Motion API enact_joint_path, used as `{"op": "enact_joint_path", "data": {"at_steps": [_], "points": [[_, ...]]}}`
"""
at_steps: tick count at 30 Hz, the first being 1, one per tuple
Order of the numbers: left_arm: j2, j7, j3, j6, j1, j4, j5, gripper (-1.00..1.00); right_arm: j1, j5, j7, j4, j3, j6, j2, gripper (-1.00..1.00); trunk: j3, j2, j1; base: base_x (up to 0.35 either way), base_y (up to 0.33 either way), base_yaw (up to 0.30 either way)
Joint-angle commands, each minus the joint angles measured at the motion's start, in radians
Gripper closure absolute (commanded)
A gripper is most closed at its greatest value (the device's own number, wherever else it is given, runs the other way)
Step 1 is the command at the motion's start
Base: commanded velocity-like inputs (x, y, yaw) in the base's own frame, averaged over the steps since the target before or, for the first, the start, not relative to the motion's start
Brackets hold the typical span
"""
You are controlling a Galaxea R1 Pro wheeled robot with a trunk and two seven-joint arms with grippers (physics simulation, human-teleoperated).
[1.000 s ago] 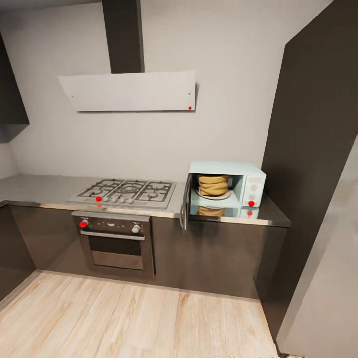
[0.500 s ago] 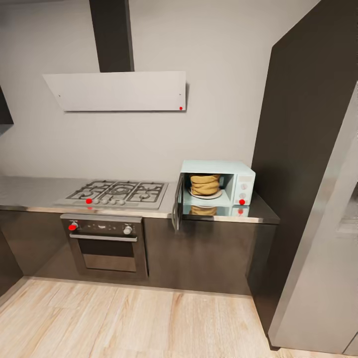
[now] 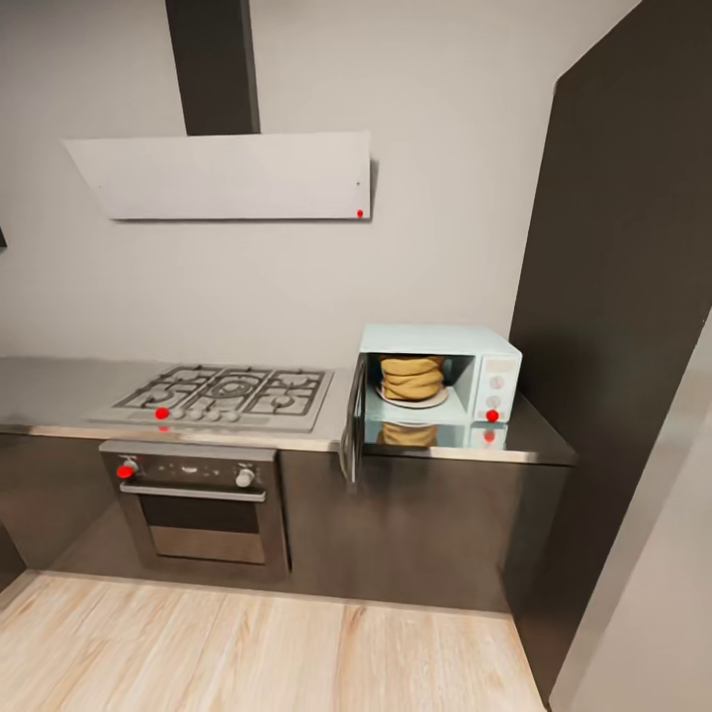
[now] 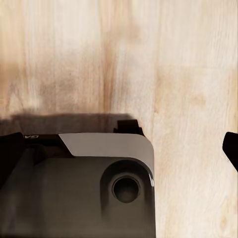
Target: In the kitchen, take the popcorn bag from the countertop, put it into the microwave, and heat it until the popcorn is cooked so the cooked popcorn ends up inside the bag.
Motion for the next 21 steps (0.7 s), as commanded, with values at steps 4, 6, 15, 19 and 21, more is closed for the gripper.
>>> {"op": "enact_joint_path", "data": {"at_steps": [4, 6, 15, 19, 21], "points": [[0.0, 0.0, 0.003, -0.001, 0.0, -0.001, 0.006, -1.0, -0.001, 0.01, -0.003, 0.004, -0.009, -0.005, 0.0, -1.0, -0.001, -0.001, 0.001, 0.322, 0.0, 0.0], [0.0, 0.0, 0.002, -0.001, 0.0, -0.001, 0.006, -1.0, -0.001, 0.01, -0.003, 0.004, -0.009, -0.005, 0.0, -1.0, -0.001, -0.001, 0.001, 0.322, 0.0, 0.0], [0.0, 0.0, 0.0, -0.008, 0.0, -0.004, 0.0, -1.0, -0.001, 0.01, -0.003, 0.004, -0.009, -0.005, 0.0, -1.0, -0.001, -0.001, 0.001, 0.197, 0.0, 0.0], [0.011, 0.0, -0.003, 0.0, 0.0, -0.119, -0.009, -1.0, -0.001, 0.01, -0.003, 0.004, -0.009, -0.006, -0.001, -1.0, -0.001, -0.001, 0.001, 0.008, 0.0, 0.0], [0.034, 0.0, -0.003, 0.038, 0.0, -0.28, -0.011, -1.0, -0.001, 0.01, -0.003, 0.003, -0.009, -0.007, -0.002, -1.0, -0.001, -0.001, 0.001, 0.0, 0.0, 0.0]]}}
